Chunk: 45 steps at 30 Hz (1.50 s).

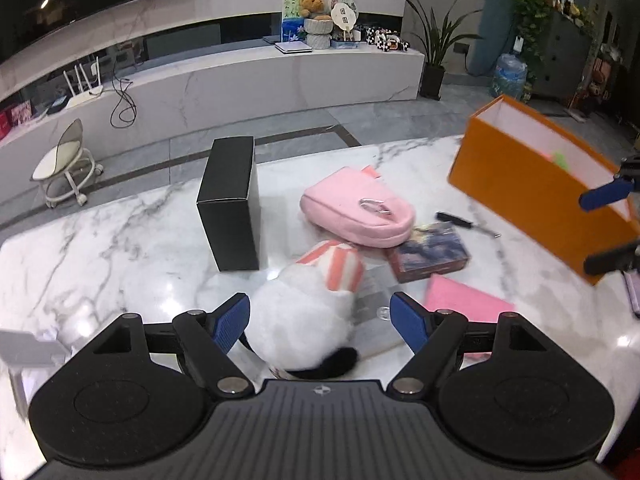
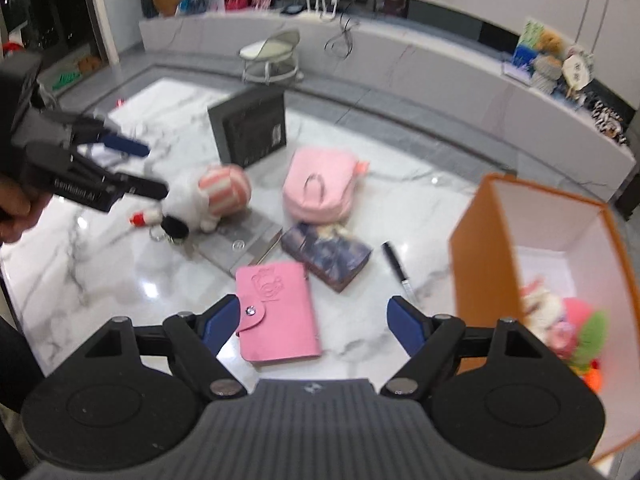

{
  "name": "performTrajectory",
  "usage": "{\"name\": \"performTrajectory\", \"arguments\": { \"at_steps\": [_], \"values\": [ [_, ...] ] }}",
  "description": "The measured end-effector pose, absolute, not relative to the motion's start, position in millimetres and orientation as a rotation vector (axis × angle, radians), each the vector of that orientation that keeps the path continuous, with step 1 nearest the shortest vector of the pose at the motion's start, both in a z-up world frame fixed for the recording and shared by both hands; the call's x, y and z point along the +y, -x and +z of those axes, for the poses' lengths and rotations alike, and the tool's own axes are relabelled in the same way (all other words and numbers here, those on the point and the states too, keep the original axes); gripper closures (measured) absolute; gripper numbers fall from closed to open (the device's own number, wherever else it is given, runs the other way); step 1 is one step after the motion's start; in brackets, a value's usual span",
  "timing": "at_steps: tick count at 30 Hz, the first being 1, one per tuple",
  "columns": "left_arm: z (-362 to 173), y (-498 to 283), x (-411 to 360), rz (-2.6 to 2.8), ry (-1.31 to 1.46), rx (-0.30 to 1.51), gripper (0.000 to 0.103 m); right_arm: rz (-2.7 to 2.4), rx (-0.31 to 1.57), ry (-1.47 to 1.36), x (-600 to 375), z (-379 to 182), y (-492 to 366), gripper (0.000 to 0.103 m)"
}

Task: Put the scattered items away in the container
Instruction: 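Close left tool on the striped plush while right tool grasps the pink wallet, then lift and carry the striped plush with left tool while right tool carries the wallet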

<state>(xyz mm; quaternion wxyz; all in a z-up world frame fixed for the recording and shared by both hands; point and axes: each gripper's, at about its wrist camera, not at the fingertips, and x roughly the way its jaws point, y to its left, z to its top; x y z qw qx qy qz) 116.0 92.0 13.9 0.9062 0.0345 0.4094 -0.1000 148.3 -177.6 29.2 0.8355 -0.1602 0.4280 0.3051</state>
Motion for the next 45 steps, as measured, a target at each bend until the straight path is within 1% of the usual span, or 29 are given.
{"name": "performTrajectory", "arguments": {
  "at_steps": [6, 9, 13, 19, 24, 28, 36, 45],
  "values": [
    [-17.1, -133.0, 110.0, -0.215, 0.021, 0.9, 0.012, 0.644, 0.979, 0.385, -141.2, -29.3, -168.2, 0.021],
    [-27.9, -135.9, 109.5, -0.218, -0.012, 0.921, 0.012, 0.635, 1.012, 0.409, -127.0, -54.6, -176.1, 0.021],
    [-33.0, -137.9, 113.0, -0.211, -0.01, 0.919, 0.012, 0.657, 1.04, 0.383, -114.2, -70.8, -182.1, 0.02],
    [-39.1, -145.4, 118.8, -0.21, 0.019, 0.923, 0.009, 0.646, 1.03, 0.457, -99.4, -81.0, -178.9, 0.019],
    [-45.4, -153.8, 118.2, -0.214, 0.03, 0.929, 0.005, 0.645, 1.04, 0.423, -101.9, -83.8, -182.8, 0.019],
    [-49.4, -159.6, 120.2, -0.21, 0.051, 0.929, 0.004, 0.647, 1.043, 0.407, -101.3, -86.3, -185.1, 0.019],
    [-50.6, -162.5, 118.5, -0.207, 0.028, 0.936, 0.004, 0.656, 1.032, 0.418, -100.4, -87.1, -182.7, 0.02],
    [-45.9, -160.7, 124.8, -0.22, 0.052, 0.955, 0.009, 0.657, 1.049, 0.447, -97.5, -85.1, -180.6, 0.021]
  ]
}}
